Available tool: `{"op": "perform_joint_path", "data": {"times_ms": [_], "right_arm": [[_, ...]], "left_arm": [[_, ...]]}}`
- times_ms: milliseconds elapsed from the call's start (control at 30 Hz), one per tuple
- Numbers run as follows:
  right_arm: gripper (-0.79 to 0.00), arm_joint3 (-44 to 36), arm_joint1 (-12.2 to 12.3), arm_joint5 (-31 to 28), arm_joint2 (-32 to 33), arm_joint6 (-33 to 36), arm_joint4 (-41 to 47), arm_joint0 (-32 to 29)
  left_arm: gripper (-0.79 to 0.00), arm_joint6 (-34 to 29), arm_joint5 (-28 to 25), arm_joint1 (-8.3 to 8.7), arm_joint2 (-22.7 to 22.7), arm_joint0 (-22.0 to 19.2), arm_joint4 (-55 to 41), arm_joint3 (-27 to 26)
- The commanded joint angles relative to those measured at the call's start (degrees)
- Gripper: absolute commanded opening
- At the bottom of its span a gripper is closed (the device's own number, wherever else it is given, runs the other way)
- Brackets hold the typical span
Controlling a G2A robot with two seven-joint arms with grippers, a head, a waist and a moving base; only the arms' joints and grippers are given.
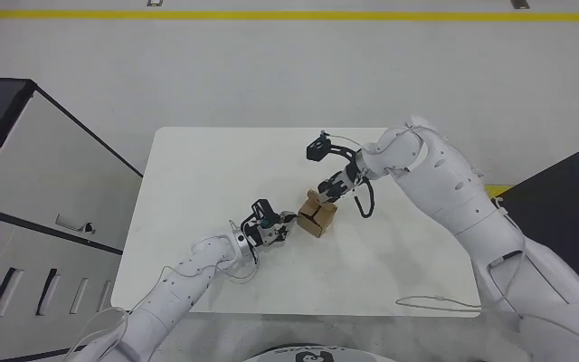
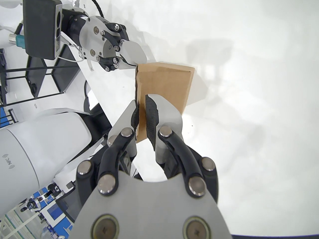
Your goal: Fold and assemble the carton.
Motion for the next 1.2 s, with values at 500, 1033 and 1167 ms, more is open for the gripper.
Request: {"op": "perform_joint_path", "data": {"times_ms": [500,1033,1167], "right_arm": [[-0.739,1.5,-2.4,-1.3,-5.9,0.4,-1.8,3.0],[-0.751,2.3,-2.9,-1.9,-7.4,-0.7,-3.5,3.4],[-0.773,2.4,-2.9,-1.9,-7.5,-1.2,-4.0,3.3]], "left_arm": [[-0.785,0.0,0.0,0.00,0.0,0.0,0.0,0.0],[-0.785,-0.5,0.4,0.01,-0.1,0.2,-0.2,-0.3],[-0.785,-1.5,0.4,0.38,-1.2,1.0,-0.3,-1.3]]}}
